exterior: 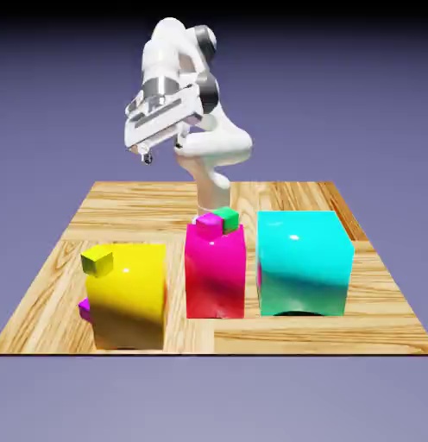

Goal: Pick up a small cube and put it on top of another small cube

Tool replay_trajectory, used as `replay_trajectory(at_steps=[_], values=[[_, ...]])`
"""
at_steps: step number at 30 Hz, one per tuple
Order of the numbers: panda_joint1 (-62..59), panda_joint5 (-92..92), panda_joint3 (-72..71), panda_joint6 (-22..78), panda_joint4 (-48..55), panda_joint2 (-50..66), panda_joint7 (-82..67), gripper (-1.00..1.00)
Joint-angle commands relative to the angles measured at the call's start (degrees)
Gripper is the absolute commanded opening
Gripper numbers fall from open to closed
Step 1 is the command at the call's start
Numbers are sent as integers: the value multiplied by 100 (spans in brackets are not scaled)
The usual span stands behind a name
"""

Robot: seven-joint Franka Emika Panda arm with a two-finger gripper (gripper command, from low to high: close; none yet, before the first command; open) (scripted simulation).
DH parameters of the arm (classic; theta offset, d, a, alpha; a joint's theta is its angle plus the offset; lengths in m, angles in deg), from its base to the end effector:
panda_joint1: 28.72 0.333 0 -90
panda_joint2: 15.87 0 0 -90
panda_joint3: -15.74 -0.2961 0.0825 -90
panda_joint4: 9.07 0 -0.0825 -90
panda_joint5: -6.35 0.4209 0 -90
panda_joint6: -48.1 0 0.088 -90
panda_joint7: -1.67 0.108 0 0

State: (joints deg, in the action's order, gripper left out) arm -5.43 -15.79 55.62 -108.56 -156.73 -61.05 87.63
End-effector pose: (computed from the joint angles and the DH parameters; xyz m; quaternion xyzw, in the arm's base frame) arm 0.4324 -0.1361 0.5228 -0.6516 0.6346 -0.2685 0.3173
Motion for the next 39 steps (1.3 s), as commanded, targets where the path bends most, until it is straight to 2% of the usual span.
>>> replay_trajectory(at_steps=[1,33,38,39], values=[[118,-115,208,90,70,-65,227,0],[3855,-3777,6804,2959,2276,-2136,7421,0],[4434,-4451,7620,2421,2519,-2576,7680,0],[4434,-4451,7620,2420,2519,-2576,7680,-100]])
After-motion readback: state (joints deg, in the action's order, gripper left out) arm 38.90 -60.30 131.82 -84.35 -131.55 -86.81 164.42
